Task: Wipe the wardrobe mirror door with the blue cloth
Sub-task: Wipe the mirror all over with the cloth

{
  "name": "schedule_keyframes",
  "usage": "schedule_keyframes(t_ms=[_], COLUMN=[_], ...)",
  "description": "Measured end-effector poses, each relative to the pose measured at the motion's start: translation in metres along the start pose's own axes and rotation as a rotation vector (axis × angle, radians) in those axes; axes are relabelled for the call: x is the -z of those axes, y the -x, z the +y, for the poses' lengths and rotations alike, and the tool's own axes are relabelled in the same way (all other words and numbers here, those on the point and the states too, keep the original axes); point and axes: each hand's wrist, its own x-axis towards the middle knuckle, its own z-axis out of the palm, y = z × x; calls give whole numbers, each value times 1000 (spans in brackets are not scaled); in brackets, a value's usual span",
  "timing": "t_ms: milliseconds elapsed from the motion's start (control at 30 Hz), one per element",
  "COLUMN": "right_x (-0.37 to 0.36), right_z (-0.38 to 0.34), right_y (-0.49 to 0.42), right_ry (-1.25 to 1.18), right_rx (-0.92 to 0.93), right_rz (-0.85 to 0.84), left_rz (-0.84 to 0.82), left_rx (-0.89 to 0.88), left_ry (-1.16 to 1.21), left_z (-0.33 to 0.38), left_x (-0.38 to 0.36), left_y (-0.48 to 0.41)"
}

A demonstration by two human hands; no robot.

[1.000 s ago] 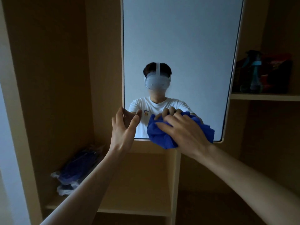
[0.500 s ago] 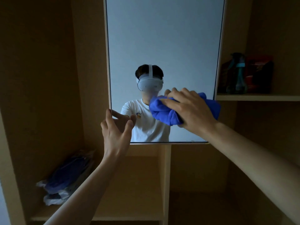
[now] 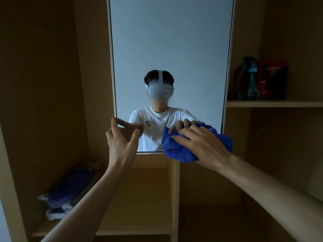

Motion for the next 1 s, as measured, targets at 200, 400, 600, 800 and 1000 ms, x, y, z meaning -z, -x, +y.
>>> schedule_keyframes(t_ms=[200,400,600,800,1000], right_x=[57,63,1,-31,-7], right_z=[49,74,46,15,17], right_y=[-29,-23,29,66,46], right_ry=[130,109,2,-42,-154], right_rx=[-111,-91,-96,-128,-296], right_rz=[149,217,188,73,229], left_rz=[6,47,66,52,15], left_rx=[21,21,-13,-4,17], left_ry=[13,-15,-29,-22,-31], left_z=[9,5,-3,-2,-3], left_x=[1,-7,-7,-7,-2], left_y=[-2,-3,-2,-2,-4])
